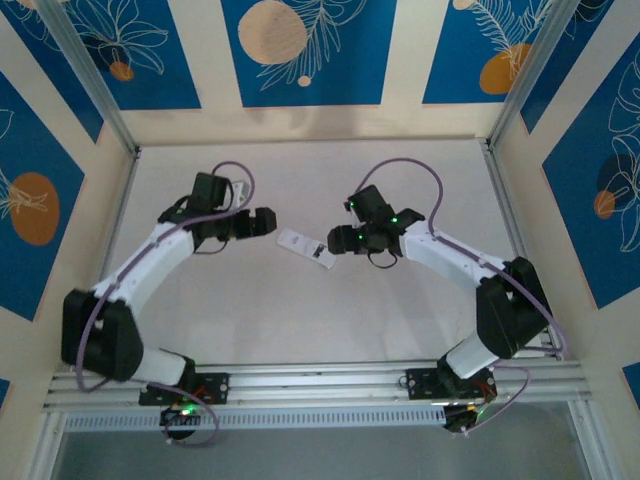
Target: Load the batteries into the remote control
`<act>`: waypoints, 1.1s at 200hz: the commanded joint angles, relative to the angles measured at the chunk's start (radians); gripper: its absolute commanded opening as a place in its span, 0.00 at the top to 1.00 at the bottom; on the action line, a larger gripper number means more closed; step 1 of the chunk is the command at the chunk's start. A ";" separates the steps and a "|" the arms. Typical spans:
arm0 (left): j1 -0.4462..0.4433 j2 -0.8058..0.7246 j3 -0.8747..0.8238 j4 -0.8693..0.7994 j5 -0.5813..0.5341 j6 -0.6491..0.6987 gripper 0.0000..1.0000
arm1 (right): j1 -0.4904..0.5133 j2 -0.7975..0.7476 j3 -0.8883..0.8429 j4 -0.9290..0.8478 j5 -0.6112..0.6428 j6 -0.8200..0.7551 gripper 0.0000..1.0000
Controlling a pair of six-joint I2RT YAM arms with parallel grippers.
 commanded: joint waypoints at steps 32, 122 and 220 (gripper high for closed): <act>0.033 0.233 0.153 -0.039 -0.053 0.146 0.06 | 0.035 0.101 -0.033 0.044 -0.071 0.575 0.32; 0.048 0.299 0.148 -0.067 0.023 0.230 0.06 | 0.053 0.213 -0.032 0.135 -0.067 0.733 0.36; 0.048 0.303 0.162 -0.081 0.039 0.249 0.06 | 0.042 0.277 0.003 0.187 -0.085 0.750 0.42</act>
